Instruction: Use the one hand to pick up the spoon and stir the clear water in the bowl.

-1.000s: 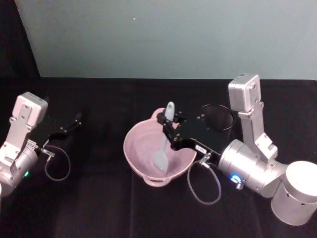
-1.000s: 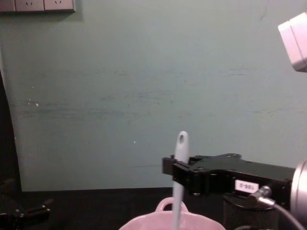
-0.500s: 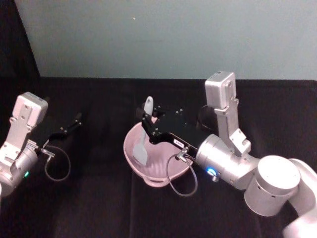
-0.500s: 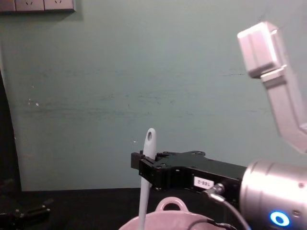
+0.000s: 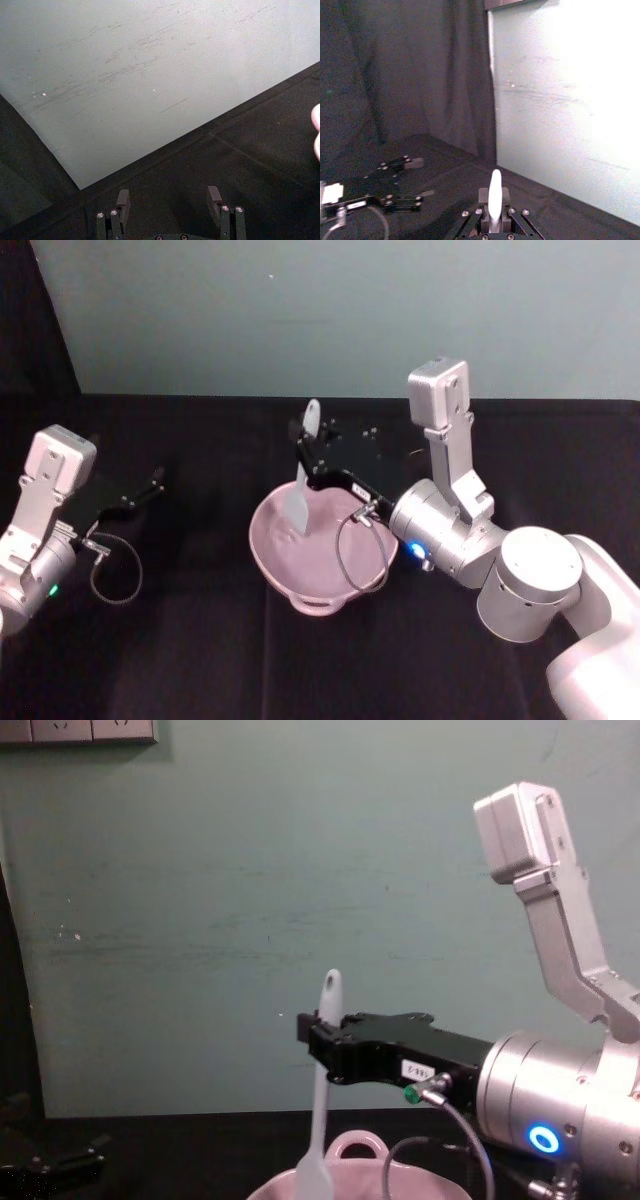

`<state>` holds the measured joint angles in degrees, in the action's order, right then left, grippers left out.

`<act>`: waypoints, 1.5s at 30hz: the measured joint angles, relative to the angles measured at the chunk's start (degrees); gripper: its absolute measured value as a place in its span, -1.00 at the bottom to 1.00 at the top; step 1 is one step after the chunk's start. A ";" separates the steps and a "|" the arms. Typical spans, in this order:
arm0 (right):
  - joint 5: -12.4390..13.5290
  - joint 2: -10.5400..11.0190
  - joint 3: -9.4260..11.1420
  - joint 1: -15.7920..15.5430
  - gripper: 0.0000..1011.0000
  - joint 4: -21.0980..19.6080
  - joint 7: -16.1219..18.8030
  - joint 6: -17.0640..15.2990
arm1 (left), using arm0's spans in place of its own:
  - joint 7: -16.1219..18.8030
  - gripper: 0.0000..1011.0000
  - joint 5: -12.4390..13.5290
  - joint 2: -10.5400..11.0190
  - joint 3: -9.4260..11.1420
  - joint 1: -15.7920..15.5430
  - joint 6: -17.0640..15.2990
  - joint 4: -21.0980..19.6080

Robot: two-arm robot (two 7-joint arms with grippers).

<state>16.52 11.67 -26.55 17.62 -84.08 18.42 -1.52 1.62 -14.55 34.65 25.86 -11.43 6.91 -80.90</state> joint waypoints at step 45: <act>3.86 4.83 0.93 -7.58 -0.75 -14.12 2.43 -8.31 | 0.00 1.00 0.00 0.00 0.00 0.00 0.00 0.00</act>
<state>20.39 16.50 -25.62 10.04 -98.20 20.85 -9.83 1.62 -14.55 34.65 25.86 -11.43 6.91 -80.90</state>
